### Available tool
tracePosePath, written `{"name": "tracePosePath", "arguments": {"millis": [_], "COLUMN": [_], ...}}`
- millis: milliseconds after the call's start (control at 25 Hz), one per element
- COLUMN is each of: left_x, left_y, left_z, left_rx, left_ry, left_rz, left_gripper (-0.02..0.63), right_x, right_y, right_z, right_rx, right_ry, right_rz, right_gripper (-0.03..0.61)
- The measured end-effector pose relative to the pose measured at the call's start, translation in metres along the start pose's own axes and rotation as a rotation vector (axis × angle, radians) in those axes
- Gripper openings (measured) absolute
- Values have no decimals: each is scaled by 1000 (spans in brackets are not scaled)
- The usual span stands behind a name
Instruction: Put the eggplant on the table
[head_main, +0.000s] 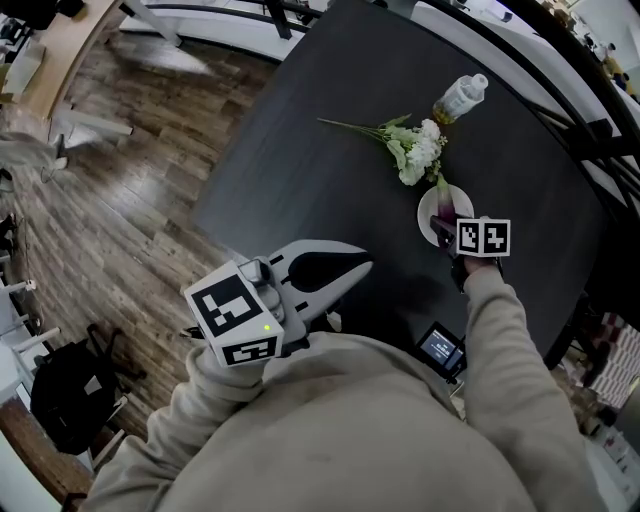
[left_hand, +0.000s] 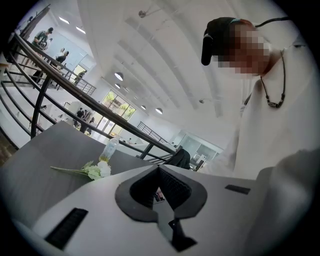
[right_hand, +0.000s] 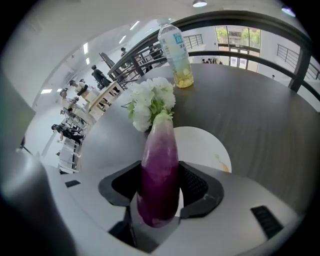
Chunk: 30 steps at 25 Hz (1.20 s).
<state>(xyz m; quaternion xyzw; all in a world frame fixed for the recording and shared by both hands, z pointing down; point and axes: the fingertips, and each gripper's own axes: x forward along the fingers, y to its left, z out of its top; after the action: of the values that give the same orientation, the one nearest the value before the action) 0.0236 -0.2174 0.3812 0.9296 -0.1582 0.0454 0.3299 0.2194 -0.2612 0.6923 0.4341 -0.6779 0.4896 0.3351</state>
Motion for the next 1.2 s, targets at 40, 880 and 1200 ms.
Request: {"name": "tracePosePath", "arguments": {"millis": [40, 880, 1200], "left_x": [0, -12, -19], "left_y": [0, 7, 4], "left_z": [-1, -5, -6], "left_rx": [-2, -19, -22], "left_ry": [0, 0, -1], "left_rz": [1, 20, 14], "left_gripper": [6, 6, 6], "right_x": [3, 18, 15], "right_y": [1, -4, 4], "right_z": [-1, -10, -7], "right_rx": [-6, -83, -94], "right_ry": [12, 90, 60], "right_rz": [5, -34, -32], "right_gripper": [235, 235, 250]}}
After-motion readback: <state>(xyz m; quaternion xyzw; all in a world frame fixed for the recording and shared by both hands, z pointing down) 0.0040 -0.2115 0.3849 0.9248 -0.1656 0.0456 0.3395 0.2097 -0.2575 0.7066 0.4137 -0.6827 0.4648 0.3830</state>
